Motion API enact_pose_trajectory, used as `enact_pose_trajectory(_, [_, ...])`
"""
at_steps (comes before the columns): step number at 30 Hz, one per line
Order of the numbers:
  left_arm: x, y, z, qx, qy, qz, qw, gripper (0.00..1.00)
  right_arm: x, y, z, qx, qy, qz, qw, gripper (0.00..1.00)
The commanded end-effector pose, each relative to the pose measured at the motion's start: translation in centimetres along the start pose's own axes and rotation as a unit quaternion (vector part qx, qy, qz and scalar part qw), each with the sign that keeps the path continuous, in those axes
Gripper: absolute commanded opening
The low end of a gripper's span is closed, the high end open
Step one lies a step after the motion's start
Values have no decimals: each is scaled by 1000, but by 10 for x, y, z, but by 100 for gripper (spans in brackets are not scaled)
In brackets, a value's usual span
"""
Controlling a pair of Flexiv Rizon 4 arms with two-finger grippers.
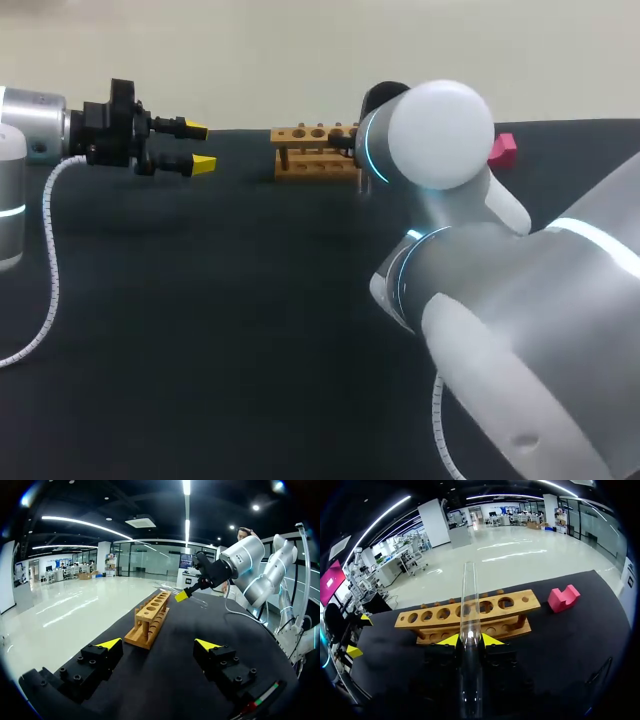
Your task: Grasp the test tube, adjust it, and insert it.
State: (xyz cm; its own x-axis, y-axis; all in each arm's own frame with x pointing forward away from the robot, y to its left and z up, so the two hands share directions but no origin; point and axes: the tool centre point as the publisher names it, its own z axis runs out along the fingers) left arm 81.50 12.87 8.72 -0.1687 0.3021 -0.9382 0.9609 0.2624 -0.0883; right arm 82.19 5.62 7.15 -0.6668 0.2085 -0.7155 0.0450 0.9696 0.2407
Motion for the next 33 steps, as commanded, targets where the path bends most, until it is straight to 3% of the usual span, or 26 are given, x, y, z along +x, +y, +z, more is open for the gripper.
enact_pose_trajectory(1, [1, -1, 0, -1, -2, 2, 1000, 100, -1, 1, 9, -9, 7, 1, 1000, 0])
enact_pose_trajectory(33, [1, -1, 0, -1, -2, 2, 1000, 100, 13, 1, 23, -39, 90, 1, 995, 0])
